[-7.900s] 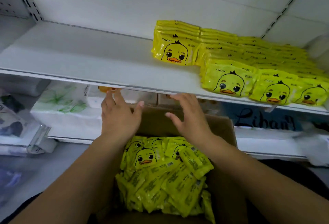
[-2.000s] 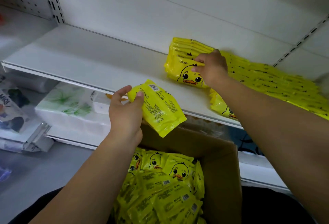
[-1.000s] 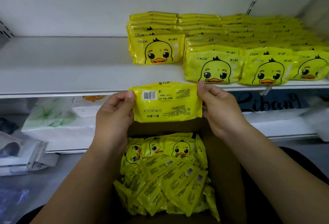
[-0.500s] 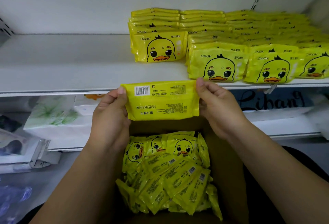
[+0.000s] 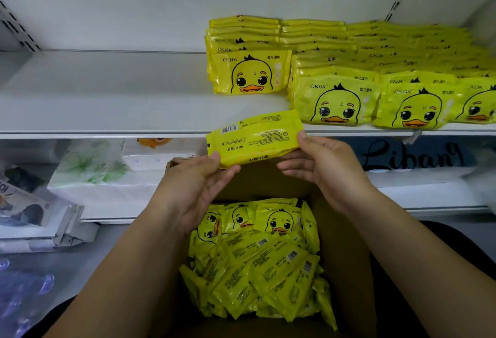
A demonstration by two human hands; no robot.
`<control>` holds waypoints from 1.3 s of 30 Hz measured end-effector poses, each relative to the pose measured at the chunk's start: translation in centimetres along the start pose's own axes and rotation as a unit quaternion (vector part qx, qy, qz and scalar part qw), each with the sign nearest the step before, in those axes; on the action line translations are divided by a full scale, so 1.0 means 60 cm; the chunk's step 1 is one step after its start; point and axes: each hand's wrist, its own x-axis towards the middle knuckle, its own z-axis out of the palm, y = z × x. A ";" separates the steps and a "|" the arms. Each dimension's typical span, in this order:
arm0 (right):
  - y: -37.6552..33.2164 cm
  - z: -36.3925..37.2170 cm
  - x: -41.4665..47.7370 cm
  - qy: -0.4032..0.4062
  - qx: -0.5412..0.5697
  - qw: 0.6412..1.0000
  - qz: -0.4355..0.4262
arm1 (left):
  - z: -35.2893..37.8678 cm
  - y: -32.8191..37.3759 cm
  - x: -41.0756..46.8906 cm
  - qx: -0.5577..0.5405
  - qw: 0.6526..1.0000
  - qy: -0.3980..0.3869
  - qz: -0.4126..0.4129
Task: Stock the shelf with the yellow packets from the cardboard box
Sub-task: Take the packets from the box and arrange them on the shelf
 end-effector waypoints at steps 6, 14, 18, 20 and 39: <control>-0.005 -0.005 -0.005 0.019 -0.139 0.989 -0.049 | 0.003 0.014 -0.015 0.080 0.996 0.022 -0.014; -0.013 -0.008 0.001 0.058 -0.235 0.966 -0.096 | 0.002 0.024 -0.016 0.161 0.984 0.036 0.070; -0.005 -0.006 0.002 0.048 -0.232 0.964 -0.123 | -0.013 0.027 -0.004 0.231 0.967 0.046 0.100; -0.011 -0.006 0.003 0.038 -0.212 0.968 -0.132 | -0.020 0.027 0.000 0.230 0.964 0.066 0.119; 0.000 0.022 -0.007 -0.033 0.185 0.982 -0.031 | -0.008 0.007 -0.017 0.163 0.981 -0.022 0.099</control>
